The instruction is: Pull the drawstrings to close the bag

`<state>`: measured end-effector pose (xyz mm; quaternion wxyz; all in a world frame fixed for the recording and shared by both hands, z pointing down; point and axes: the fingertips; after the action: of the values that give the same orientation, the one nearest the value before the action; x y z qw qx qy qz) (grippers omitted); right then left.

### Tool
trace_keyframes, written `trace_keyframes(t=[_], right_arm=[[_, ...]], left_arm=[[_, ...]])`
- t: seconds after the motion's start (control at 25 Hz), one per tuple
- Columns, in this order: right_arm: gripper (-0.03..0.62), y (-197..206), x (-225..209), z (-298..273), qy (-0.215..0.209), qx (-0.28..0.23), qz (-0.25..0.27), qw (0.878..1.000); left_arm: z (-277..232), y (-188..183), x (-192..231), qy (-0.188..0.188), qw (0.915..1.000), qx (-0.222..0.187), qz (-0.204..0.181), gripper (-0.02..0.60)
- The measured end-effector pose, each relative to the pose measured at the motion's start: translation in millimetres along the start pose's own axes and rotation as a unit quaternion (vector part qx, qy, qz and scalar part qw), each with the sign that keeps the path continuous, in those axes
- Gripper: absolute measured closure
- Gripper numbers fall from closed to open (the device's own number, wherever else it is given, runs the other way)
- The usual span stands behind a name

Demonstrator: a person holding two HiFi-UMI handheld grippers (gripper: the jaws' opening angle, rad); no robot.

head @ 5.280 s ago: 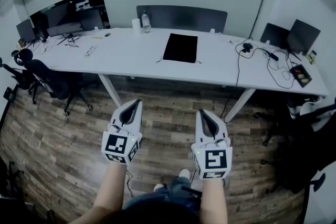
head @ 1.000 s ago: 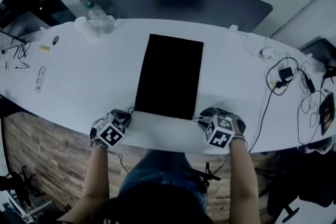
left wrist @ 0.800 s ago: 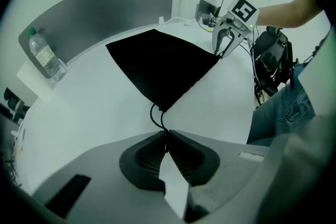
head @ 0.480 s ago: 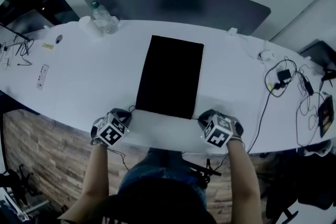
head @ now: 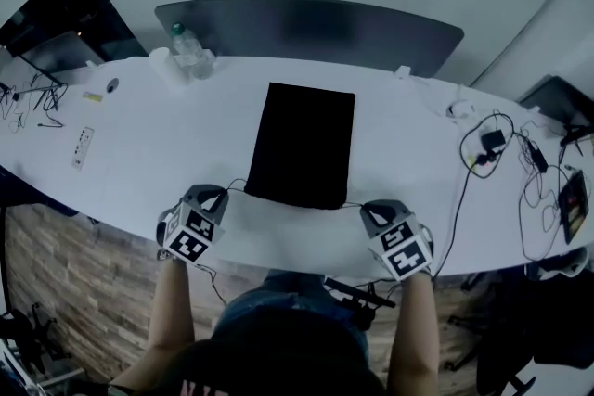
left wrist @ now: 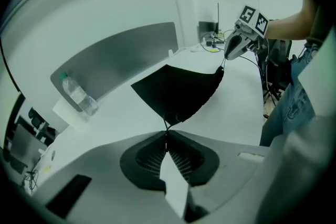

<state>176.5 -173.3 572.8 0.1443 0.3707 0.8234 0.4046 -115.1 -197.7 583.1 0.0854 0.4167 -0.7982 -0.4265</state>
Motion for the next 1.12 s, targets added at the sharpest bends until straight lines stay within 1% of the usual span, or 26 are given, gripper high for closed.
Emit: trace_keyframes(t=[0.12,0.28,0.4,0.52,0.6,0.72,0.92,1.0,1.12], right_arm=[[0.585,-18.5,-12.5,13.6,0.044,-0.034,-0.007,0.998],[0.585,-36.8,-29.1,31.9,0.098,-0.065,-0.010,0.993],[0.585,-45.4,-42.4,43.7,0.137,-0.083,-0.017,0.987],[0.585,-55.1,-53.4,53.1,0.166,-0.103,-0.022,0.980],[0.585,-65.6,-60.0,58.5,0.187,-0.120,-0.019,0.975],[0.585,-86.4,-70.4,65.4,0.221,-0.148,-0.012,0.964],[0.585,-116.4,-86.6,74.7,0.274,-0.190,-0.017,0.943],[0.585,-127.4,-92.0,78.9,0.291,-0.208,-0.024,0.934],[0.585,-144.1,-96.3,86.4,0.311,-0.239,-0.027,0.919]], left_arm=[[7.2,-19.7,12.7,-0.028,0.9992,-0.025,-0.013,0.565],[16.2,-42.0,28.9,-0.065,0.9960,-0.053,-0.030,0.565],[22.5,-54.4,40.9,-0.089,0.9928,-0.071,-0.037,0.565],[27.4,-71.2,52.8,-0.115,0.9876,-0.098,-0.041,0.565],[32.0,-85.3,62.4,-0.138,0.9821,-0.122,-0.040,0.565],[39.5,-104.4,78.5,-0.178,0.9718,-0.152,-0.024,0.565],[43.8,-126.6,99.0,-0.227,0.9571,-0.180,-0.002,0.565],[47.2,-134.8,106.8,-0.247,0.9494,-0.193,0.009,0.565],[55.2,-146.0,118.6,-0.277,0.9352,-0.218,0.028,0.565]])
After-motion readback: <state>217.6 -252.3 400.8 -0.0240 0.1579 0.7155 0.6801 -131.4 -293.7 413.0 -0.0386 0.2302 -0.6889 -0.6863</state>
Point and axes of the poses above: the fingertips, and each gripper's own axes: z backward along the fingers, x to its left, y out of its underside, and after that the axes turned 13 degrees about -x, right-handed
